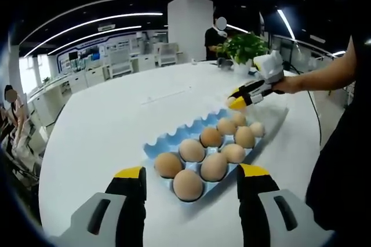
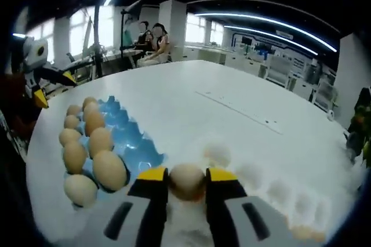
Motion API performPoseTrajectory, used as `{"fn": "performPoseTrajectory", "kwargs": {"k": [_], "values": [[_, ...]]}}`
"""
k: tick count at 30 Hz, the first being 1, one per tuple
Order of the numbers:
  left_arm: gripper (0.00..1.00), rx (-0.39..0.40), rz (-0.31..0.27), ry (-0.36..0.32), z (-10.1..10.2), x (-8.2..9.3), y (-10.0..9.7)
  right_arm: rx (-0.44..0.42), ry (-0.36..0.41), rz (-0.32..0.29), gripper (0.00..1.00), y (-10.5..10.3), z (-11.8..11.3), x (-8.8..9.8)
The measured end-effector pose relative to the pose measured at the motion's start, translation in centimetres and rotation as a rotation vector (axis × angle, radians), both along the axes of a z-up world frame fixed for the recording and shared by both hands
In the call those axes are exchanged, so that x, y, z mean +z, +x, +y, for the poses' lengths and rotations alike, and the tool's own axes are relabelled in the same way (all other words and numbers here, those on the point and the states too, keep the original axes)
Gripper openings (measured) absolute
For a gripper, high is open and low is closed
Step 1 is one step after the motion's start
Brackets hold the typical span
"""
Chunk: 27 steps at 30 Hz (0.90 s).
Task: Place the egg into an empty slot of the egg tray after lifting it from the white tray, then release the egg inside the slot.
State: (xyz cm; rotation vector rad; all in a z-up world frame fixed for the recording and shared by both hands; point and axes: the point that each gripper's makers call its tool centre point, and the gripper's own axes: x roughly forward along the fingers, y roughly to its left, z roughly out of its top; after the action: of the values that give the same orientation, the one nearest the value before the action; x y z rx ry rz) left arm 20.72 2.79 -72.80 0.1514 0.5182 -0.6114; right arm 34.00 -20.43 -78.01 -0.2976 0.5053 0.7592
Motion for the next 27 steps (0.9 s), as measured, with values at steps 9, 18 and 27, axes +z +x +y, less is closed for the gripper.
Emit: {"fn": "performPoseTrajectory", "kwargs": {"k": [9,18,27], "values": [[0.64,0.018,0.0,-0.001,0.7,0.0,0.1,-0.018,0.033,-0.09,0.23,-0.3,0.1,2.1],[0.64,0.016,0.0,0.0,0.9,-0.2,0.2,-0.045,0.155,-0.083,0.23,-0.5,1.8,4.4],[0.65,0.015,0.0,0.0,1.2,-0.3,0.4,0.014,0.201,-0.074,0.24,-0.8,6.0,5.3]]}}
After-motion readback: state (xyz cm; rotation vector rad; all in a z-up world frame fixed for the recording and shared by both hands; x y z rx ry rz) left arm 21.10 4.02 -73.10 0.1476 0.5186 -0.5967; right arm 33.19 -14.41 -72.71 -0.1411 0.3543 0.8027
